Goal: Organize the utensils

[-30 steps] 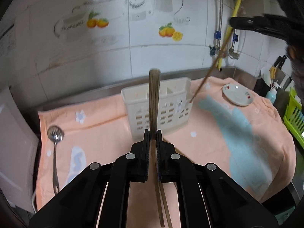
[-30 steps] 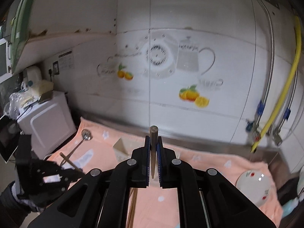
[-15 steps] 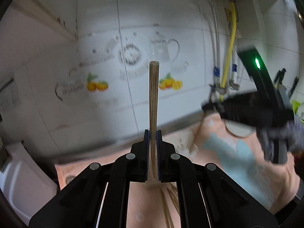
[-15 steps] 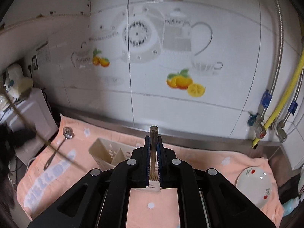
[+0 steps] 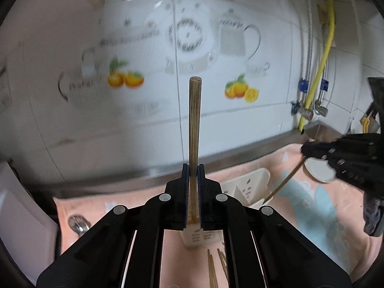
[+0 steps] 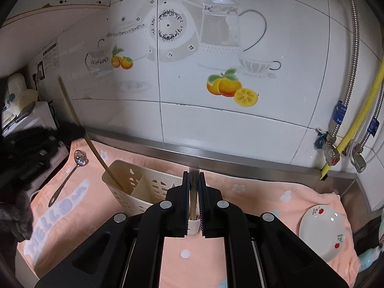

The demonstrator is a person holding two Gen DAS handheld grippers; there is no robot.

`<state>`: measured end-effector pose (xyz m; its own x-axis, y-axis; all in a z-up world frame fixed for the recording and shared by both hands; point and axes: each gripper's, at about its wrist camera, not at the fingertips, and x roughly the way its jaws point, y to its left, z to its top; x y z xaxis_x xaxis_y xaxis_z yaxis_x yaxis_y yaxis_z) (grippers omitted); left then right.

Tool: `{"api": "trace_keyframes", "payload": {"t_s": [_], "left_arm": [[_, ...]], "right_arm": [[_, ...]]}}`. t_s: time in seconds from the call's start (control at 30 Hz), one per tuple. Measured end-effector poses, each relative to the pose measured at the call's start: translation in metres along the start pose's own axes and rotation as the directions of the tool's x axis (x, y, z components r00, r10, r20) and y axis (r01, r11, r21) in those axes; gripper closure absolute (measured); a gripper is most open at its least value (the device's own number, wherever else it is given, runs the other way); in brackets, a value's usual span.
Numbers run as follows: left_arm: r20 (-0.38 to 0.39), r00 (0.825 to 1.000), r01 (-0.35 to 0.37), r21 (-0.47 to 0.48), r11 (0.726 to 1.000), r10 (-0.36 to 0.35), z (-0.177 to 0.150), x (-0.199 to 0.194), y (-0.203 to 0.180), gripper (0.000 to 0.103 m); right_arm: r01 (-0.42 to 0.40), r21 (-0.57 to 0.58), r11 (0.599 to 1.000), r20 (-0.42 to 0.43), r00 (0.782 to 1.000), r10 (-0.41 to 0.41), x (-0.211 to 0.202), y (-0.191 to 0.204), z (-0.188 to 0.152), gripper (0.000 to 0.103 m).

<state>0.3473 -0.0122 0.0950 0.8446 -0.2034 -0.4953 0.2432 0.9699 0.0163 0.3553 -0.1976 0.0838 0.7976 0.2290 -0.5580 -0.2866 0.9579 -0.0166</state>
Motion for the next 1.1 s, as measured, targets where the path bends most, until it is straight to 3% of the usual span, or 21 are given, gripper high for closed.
{"api": "trace_keyframes", "payload": {"t_s": [0.1, 0.27, 0.47, 0.6, 0.77, 1.1], "left_arm": [[-0.031, 0.999, 0.003, -0.02, 1.0, -0.004, -0.007, 0.008, 0.006, 0.095], [-0.018, 1.0, -0.011, -0.002, 1.0, 0.011, -0.007, -0.002, 0.005, 0.094], [0.017, 0.999, -0.029, 0.007, 1.0, 0.029, -0.013, -0.03, 0.004, 0.075], [0.018, 0.999, -0.033, -0.005, 0.999, 0.033, -0.033, -0.047, 0.005, 0.061], [-0.008, 0.999, -0.037, -0.024, 0.999, 0.037, -0.07, -0.062, 0.006, 0.05], [-0.127, 0.99, -0.066, -0.046, 0.997, 0.06, -0.149, -0.067, 0.009, 0.047]], "right_arm": [[0.008, -0.004, 1.0, 0.021, 1.0, -0.008, -0.008, 0.001, 0.001, 0.094], [0.016, -0.022, 1.0, 0.06, 0.998, -0.015, -0.028, 0.005, 0.0, 0.089], [-0.008, -0.05, 0.999, 0.081, 0.997, 0.012, -0.054, 0.02, -0.027, 0.083], [-0.032, -0.063, 0.997, 0.052, 0.998, 0.036, -0.06, 0.034, -0.067, 0.081], [-0.06, -0.073, 0.996, -0.03, 0.998, 0.058, -0.052, 0.053, -0.129, 0.08], [-0.065, -0.077, 0.995, -0.183, 0.982, 0.05, -0.021, 0.074, -0.221, 0.074]]}}
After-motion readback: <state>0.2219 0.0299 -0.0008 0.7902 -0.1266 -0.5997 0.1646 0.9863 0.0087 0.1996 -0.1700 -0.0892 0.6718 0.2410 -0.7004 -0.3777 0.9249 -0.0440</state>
